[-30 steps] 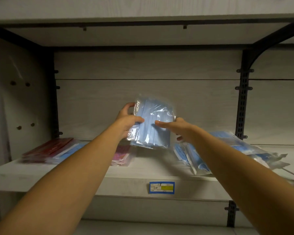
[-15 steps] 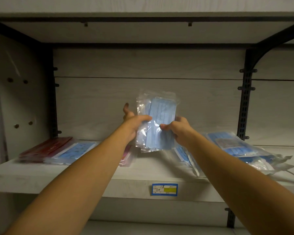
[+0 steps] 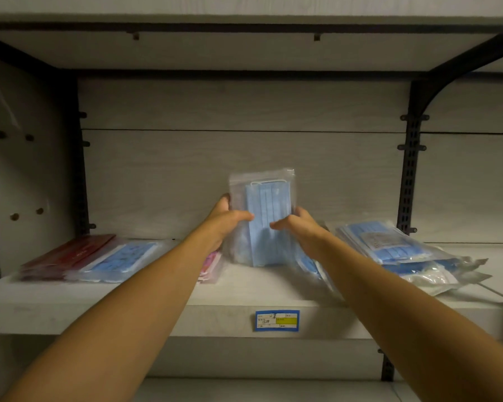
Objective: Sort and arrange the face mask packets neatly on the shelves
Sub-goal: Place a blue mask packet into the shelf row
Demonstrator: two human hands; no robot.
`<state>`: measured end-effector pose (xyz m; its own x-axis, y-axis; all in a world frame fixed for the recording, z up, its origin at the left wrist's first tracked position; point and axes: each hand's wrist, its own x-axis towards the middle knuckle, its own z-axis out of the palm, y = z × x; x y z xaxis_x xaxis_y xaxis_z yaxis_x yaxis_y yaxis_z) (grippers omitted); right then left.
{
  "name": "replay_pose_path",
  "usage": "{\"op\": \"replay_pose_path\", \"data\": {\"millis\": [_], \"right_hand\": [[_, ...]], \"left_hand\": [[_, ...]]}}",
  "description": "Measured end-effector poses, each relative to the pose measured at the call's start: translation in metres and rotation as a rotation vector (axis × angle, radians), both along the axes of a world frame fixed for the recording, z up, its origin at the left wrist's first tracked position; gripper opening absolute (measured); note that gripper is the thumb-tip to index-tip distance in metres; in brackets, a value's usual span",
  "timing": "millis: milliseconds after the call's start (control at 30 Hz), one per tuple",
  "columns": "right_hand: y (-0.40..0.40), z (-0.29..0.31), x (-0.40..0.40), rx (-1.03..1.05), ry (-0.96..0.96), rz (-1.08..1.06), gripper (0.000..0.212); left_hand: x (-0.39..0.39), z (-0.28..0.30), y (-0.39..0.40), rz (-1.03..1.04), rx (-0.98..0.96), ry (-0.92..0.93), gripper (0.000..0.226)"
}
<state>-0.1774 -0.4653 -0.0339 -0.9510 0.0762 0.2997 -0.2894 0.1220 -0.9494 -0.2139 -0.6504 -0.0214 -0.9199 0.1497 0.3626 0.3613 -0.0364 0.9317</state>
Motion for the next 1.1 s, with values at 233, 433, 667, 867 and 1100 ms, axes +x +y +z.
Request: {"op": "replay_pose_path", "data": {"millis": [233, 433, 667, 867, 1100], "right_hand": [[0.001, -0.008, 0.0, 0.031, 0.019, -0.012, 0.052], [0.006, -0.013, -0.002, 0.033, 0.012, -0.059, 0.053], [0.023, -0.016, -0.001, 0.036, -0.016, -0.073, 0.05], [0.037, -0.016, 0.001, 0.052, 0.0, -0.059, 0.044], [0.061, -0.019, 0.005, 0.059, 0.009, -0.128, 0.05]], "left_hand": [[0.0, -0.007, 0.013, -0.015, 0.062, 0.034, 0.053], [-0.006, -0.011, 0.02, 0.035, 0.085, 0.049, 0.045], [-0.008, -0.011, 0.031, 0.068, 0.022, 0.018, 0.051], [-0.009, -0.013, 0.044, 0.044, 0.001, 0.02, 0.049], [-0.003, -0.015, 0.07, -0.004, -0.03, 0.018, 0.045]]}}
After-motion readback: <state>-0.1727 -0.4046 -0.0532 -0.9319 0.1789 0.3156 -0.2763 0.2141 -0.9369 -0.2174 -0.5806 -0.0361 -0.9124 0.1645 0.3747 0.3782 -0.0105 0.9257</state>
